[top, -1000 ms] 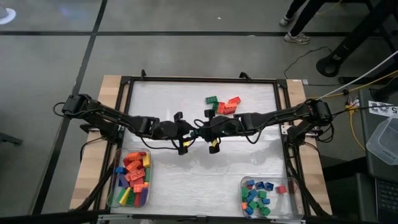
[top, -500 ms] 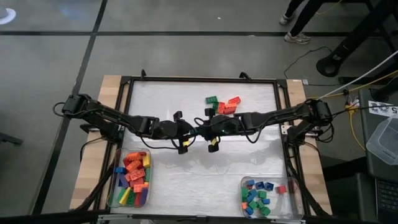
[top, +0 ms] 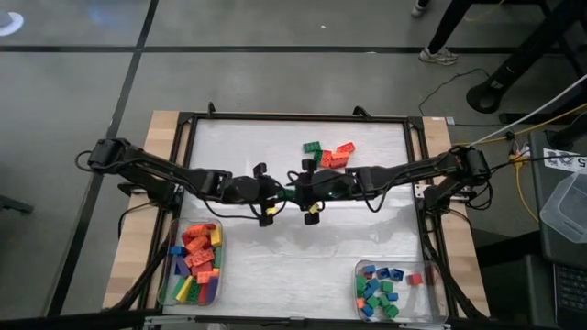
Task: Sort blocks by size
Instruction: Put the large green game piece into the left transparent bin, then put the large red game piece into the left transparent bin
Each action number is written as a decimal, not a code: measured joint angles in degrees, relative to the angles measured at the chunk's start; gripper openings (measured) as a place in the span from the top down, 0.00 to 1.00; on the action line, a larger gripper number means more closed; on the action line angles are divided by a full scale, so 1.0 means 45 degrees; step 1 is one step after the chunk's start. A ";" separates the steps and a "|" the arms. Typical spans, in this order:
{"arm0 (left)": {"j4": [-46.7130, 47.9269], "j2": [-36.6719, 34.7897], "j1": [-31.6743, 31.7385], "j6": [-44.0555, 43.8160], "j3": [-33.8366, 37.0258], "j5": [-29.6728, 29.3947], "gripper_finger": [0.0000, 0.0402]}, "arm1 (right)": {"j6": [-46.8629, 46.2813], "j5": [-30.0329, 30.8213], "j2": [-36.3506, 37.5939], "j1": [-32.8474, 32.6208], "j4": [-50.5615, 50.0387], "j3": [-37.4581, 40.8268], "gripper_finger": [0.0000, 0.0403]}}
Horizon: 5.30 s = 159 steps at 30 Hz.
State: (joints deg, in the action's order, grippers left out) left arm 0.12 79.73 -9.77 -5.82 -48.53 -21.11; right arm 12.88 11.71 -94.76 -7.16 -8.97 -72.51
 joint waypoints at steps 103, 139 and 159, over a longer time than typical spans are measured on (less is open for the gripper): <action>0.6787 -0.4707 -0.5477 -0.6842 0.0956 -0.3550 0.54 | 0.0194 -0.4843 -0.3162 0.0370 0.1185 -0.2399 0.77; 0.2030 -0.2366 -0.3461 -0.2007 0.0957 -0.3769 0.57 | 0.0212 -0.4852 -0.3118 0.0340 0.3127 -0.2720 0.74; 0.3416 -0.3192 -0.3830 -0.2710 0.0933 -0.3442 0.81 | -0.0665 -0.3211 -0.3123 0.0335 0.2943 -0.2909 0.70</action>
State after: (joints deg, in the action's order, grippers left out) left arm 15.49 65.36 -27.00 -18.01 -44.34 -36.60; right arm 9.89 -2.74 -108.81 -5.65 4.27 -85.60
